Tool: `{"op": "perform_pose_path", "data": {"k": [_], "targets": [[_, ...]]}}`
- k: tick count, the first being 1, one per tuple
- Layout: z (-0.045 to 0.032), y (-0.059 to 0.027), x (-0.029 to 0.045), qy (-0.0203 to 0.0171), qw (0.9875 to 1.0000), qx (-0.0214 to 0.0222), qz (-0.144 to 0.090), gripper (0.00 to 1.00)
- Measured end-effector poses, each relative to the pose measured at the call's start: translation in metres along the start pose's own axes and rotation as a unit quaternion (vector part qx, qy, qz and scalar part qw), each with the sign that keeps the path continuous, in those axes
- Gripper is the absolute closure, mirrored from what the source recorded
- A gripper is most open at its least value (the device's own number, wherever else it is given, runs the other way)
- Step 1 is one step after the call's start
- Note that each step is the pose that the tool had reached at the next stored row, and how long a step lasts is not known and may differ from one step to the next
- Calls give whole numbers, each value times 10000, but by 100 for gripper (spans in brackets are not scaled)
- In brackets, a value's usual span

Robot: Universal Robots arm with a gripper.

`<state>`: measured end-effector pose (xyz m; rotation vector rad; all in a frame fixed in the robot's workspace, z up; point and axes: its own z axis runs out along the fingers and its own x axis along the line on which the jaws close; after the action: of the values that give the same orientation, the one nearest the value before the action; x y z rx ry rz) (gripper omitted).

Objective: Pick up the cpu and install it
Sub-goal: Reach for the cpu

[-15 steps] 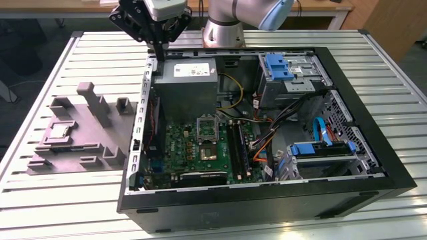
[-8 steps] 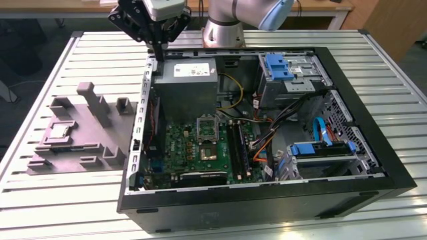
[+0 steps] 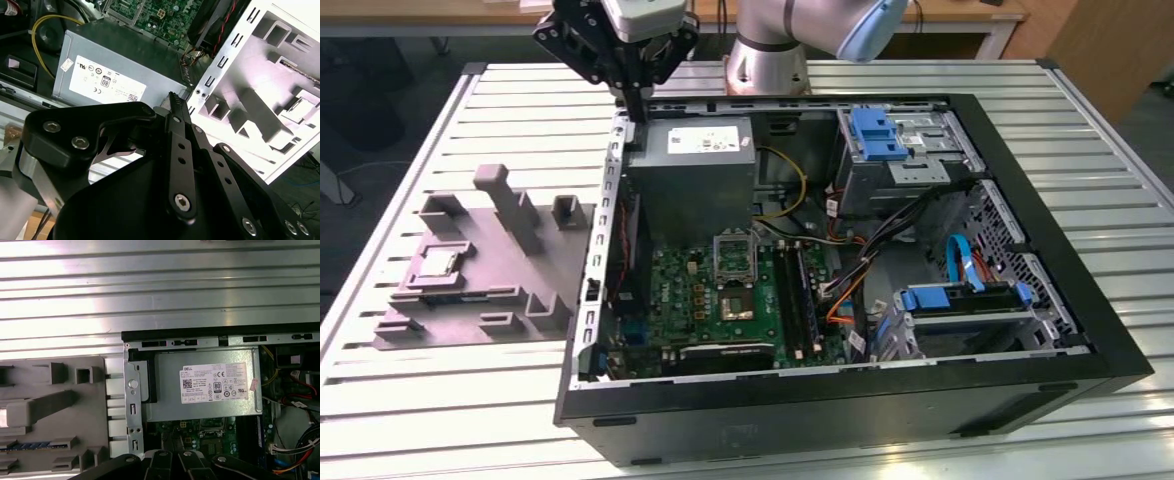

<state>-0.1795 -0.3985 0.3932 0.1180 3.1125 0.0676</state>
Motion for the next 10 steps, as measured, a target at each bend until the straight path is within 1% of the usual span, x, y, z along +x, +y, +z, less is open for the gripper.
{"op": "perform_pose_path", "data": {"k": [10], "targets": [[0,-2,21,0,10000,0,0,89]]}}
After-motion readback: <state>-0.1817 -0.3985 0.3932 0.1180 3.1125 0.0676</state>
